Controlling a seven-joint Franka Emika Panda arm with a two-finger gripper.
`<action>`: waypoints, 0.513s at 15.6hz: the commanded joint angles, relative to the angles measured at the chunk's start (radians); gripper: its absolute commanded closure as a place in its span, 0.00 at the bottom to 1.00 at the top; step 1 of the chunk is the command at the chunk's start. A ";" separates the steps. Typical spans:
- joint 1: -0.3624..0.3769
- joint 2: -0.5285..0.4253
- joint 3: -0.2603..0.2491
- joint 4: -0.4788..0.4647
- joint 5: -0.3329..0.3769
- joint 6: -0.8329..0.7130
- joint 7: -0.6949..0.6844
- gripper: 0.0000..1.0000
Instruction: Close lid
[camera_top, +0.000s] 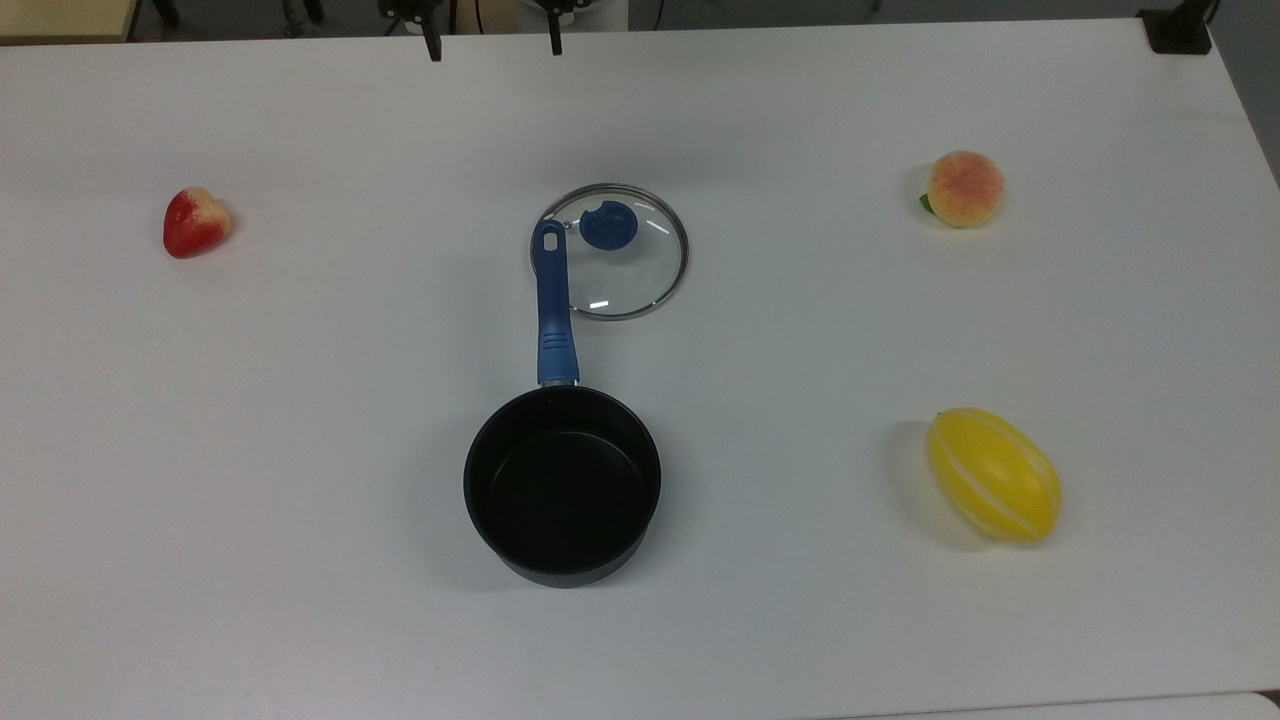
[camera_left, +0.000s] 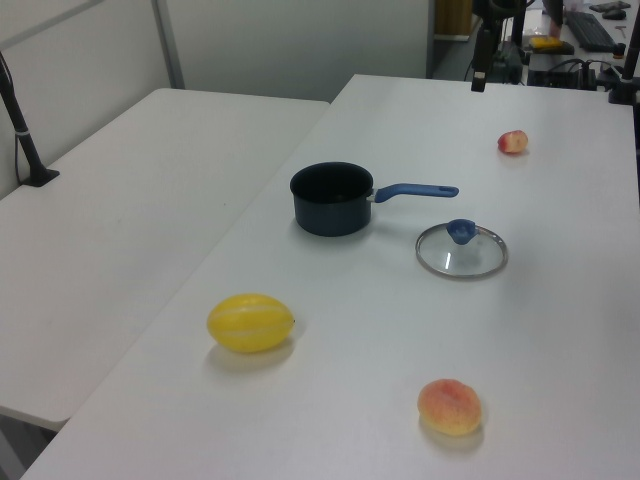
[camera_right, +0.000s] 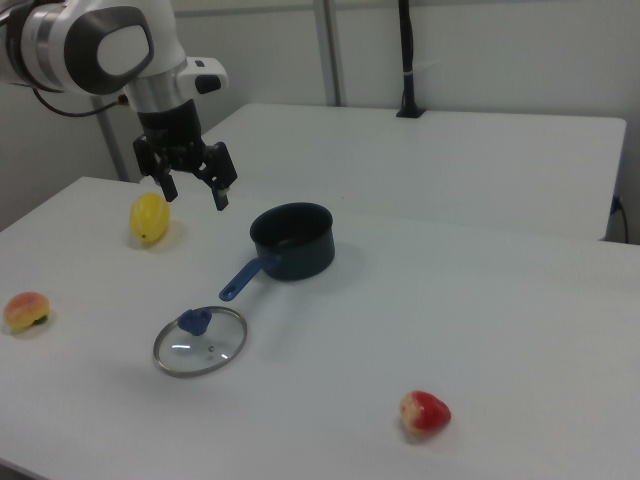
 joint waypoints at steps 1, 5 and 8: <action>0.003 -0.008 0.008 -0.014 -0.014 0.006 0.005 0.00; 0.002 -0.009 0.008 -0.014 -0.008 0.003 -0.001 0.00; 0.003 -0.012 0.009 -0.014 -0.008 -0.019 -0.001 0.00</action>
